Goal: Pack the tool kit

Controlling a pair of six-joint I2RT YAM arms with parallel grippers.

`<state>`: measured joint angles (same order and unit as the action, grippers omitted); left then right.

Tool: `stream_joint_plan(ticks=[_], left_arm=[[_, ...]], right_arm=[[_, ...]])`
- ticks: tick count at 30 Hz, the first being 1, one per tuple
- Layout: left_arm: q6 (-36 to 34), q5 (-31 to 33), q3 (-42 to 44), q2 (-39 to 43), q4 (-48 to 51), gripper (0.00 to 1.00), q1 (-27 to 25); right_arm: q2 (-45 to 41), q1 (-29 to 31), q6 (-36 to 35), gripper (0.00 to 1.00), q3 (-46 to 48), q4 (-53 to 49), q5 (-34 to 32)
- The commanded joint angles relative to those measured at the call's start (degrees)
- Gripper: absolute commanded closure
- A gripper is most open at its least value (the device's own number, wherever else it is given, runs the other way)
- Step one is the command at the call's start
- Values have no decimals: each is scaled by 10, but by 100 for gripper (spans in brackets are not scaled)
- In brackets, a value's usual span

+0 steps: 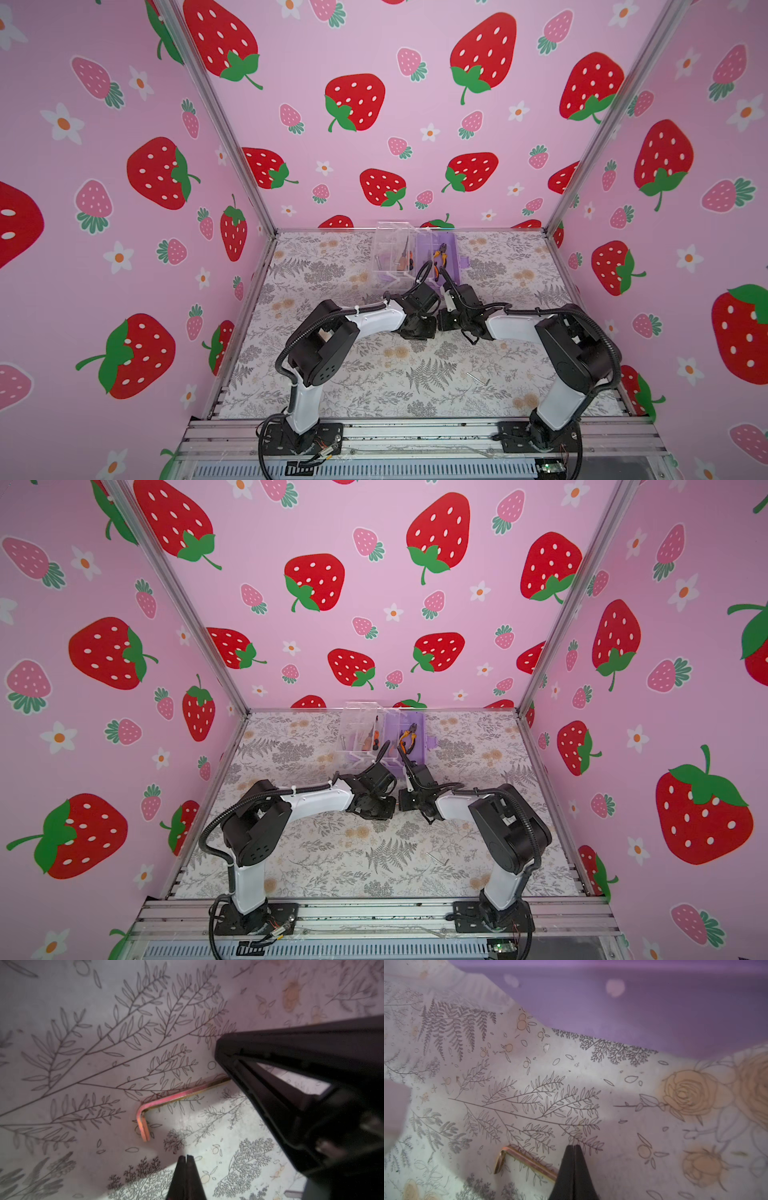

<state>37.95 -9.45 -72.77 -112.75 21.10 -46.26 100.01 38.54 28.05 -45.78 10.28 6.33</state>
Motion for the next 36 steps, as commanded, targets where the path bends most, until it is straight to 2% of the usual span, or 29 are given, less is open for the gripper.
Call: stream_joint_plan(ticks=[1,9,16,22,25,30,36], left_arm=[[28,10,8,-10,-10,100,8],[44,29,26,-20,-20,100,30],[38,39,11,-10,-3,100,37],[36,33,21,10,3,100,33],[30,30,36,26,0,95,27],[-14,51,23,37,4,69,-1],[-38,83,-16,7,27,65,-16]], right_arm=[[8,8,-1,97,1,5,11],[-33,35,38,97,75,32,32],[-62,66,104,96,137,88,72],[-114,61,86,95,139,37,21],[-153,49,79,95,146,14,6],[-216,11,71,93,163,-18,6],[-289,-23,39,90,163,-80,-16]])
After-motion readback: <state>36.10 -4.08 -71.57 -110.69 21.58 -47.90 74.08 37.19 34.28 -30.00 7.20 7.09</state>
